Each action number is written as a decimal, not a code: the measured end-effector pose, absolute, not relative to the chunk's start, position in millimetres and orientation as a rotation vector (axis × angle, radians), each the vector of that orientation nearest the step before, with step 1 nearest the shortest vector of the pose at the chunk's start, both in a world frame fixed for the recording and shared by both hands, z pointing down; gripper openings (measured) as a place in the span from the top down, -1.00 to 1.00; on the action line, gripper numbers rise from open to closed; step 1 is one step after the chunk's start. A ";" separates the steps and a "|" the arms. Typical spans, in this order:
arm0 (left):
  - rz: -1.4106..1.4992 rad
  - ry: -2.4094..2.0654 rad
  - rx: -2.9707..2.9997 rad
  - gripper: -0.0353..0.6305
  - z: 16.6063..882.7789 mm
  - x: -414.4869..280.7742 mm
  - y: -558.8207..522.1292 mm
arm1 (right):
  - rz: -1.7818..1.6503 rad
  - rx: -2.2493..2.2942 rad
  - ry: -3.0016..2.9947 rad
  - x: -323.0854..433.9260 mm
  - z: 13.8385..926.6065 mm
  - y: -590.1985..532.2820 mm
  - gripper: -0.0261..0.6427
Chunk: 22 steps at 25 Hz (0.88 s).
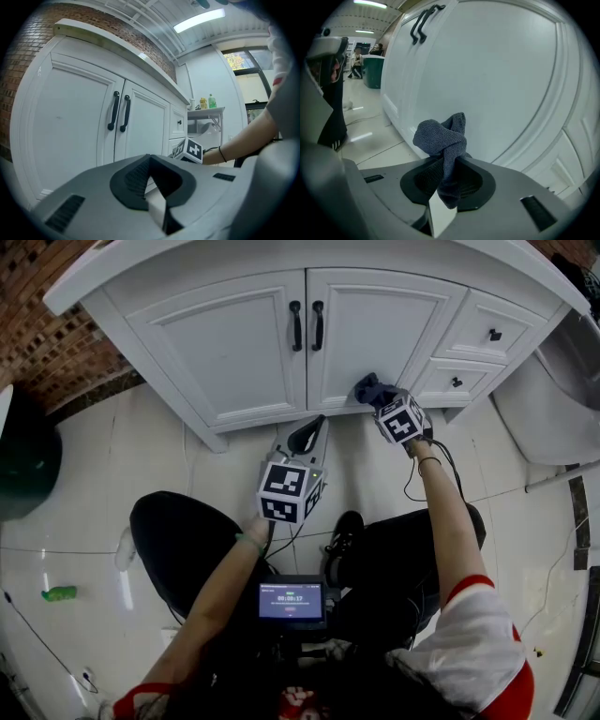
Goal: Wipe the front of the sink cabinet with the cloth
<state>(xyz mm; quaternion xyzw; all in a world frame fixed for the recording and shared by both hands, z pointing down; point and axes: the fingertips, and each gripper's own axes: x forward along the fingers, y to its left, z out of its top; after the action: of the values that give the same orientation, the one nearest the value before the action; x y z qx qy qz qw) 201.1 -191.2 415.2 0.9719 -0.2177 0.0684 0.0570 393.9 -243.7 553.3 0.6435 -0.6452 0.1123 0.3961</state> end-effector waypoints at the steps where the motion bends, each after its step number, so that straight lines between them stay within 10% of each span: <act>1: 0.211 -0.662 2.944 0.80 417.2 200.7 -192.7 | 0.292 1.603 -1.637 390.9 562.9 -243.8 0.67; 13: 0.237 -0.679 2.919 0.80 430.4 195.5 -204.3 | 0.332 1.413 -1.611 377.6 612.9 -237.0 0.67; 22: 0.212 -0.677 2.922 0.80 424.4 194.6 -197.1 | 0.097 1.475 -1.624 412.5 484.2 -222.9 0.67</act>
<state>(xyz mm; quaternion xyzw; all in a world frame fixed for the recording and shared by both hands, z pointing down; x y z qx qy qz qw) 194.6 -197.1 424.4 0.9696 -0.2246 0.0704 0.0671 412.5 -222.9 484.2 0.5980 -0.6584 0.0392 0.4553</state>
